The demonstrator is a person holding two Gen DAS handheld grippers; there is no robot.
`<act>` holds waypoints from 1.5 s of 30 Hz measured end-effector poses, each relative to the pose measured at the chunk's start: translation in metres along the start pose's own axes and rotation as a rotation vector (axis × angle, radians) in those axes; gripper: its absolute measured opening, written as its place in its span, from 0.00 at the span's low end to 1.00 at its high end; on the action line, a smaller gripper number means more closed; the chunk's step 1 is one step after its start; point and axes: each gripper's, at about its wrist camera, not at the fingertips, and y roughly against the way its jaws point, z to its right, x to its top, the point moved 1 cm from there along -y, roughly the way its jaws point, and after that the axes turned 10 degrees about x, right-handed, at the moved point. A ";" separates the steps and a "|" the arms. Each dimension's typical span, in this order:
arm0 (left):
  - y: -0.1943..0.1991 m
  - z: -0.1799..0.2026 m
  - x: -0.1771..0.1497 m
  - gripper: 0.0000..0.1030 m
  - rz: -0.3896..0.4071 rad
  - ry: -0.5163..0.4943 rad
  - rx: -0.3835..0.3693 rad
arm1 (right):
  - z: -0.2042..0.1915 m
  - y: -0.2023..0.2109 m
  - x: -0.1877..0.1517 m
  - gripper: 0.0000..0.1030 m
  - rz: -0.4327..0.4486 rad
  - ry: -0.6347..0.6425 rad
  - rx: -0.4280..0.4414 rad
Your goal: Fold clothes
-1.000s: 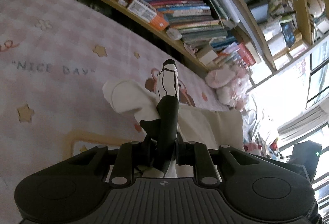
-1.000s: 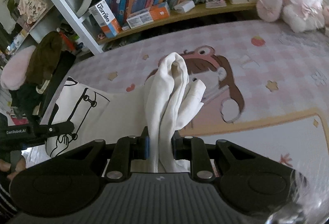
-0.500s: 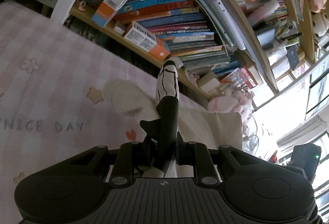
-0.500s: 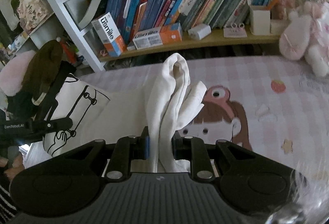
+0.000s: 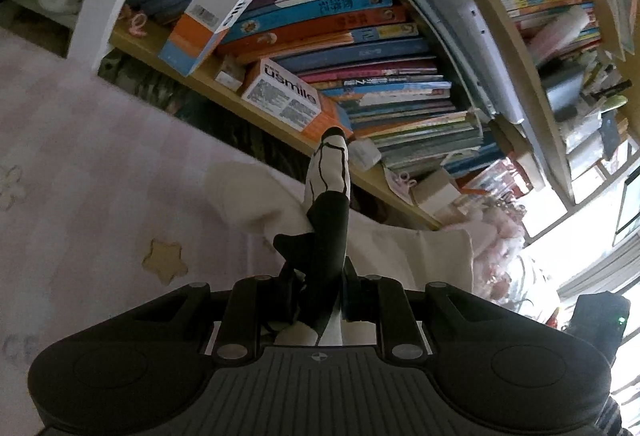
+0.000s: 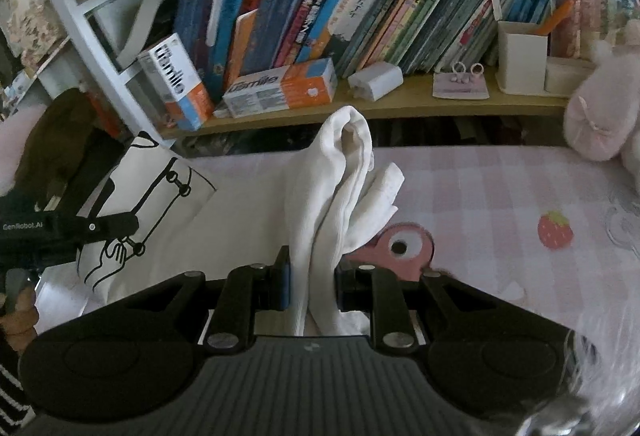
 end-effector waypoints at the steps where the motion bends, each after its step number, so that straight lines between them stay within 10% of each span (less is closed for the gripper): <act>1: -0.006 0.000 0.003 0.18 0.003 0.000 0.001 | 0.007 -0.005 0.003 0.18 0.007 -0.006 0.005; 22: -0.077 -0.008 0.030 0.19 0.069 0.040 -0.029 | 0.085 -0.060 0.037 0.18 0.087 -0.056 0.081; 34: -0.089 -0.034 0.013 0.36 0.046 0.143 0.087 | 0.117 -0.071 0.022 0.38 0.092 -0.216 0.098; 38: -0.072 -0.026 0.013 0.54 0.091 0.068 0.192 | 0.115 -0.059 0.022 0.48 0.100 -0.212 0.042; 45: -0.037 -0.004 -0.001 0.57 0.164 -0.069 0.327 | 0.105 -0.026 0.017 0.56 0.166 -0.168 -0.080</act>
